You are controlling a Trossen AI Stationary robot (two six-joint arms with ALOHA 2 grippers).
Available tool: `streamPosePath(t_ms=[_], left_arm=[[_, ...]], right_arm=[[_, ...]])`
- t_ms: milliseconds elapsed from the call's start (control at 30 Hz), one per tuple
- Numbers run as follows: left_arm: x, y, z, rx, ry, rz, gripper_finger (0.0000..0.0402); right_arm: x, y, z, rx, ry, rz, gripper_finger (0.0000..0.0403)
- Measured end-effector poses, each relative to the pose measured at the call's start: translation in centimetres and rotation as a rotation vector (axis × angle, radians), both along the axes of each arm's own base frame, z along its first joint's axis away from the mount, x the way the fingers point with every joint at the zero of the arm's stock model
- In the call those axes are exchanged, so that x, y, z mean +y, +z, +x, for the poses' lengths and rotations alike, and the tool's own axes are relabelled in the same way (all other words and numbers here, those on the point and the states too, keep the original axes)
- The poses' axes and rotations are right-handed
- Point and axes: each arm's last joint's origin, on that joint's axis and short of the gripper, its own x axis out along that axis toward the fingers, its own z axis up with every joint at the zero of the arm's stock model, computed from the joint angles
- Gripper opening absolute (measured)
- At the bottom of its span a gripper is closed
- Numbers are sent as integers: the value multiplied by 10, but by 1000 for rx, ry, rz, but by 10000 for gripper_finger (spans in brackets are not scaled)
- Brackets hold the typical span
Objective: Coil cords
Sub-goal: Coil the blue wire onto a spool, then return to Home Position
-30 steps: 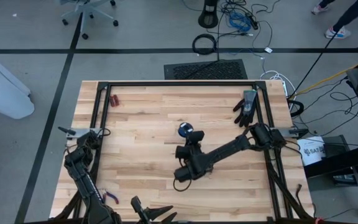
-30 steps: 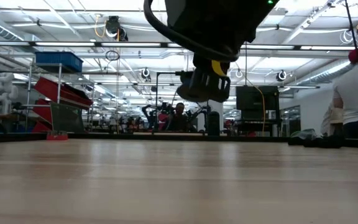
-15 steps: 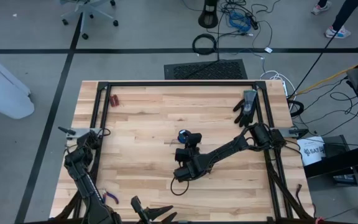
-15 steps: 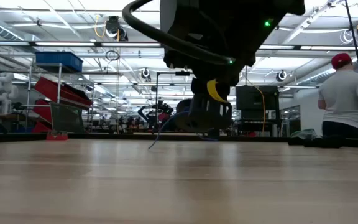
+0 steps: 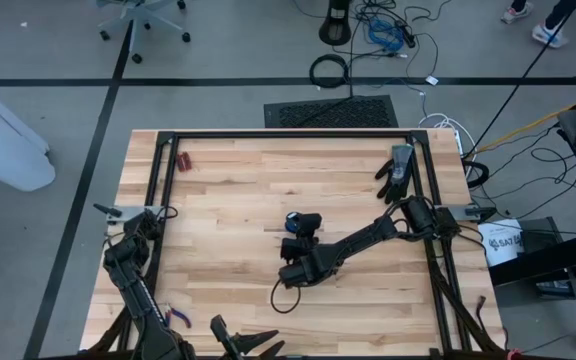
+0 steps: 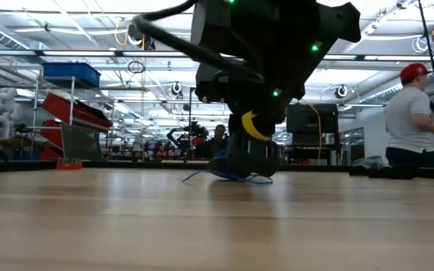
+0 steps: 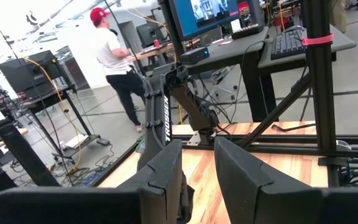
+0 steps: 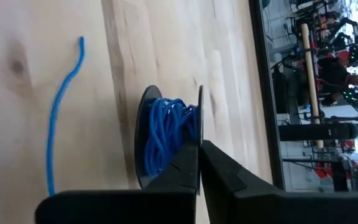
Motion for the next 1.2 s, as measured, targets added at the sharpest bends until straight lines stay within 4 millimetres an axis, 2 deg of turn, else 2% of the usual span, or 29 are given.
streamPosePath(t_ms=[133, 467, 700, 1033, 1200], left_arm=[[0, 0, 0, 0, 0, 0, 102], [0, 0, 0, 0, 0, 0, 102], [0, 0, 0, 0, 0, 0, 102], [0, 2, 0, -13, 0, -18, 102], [0, 2, 0, -14, 0, -19, 102]], right_arm=[[1, 0, 2, -8, 11, 17, 16], [1, 0, 2, -18, 5, 23, 90], [11, 5, -3, -10, 33, 17, 121], [33, 38, -19, -68, 72, 74, 159], [34, 50, -23, -71, 82, 116, 173]])
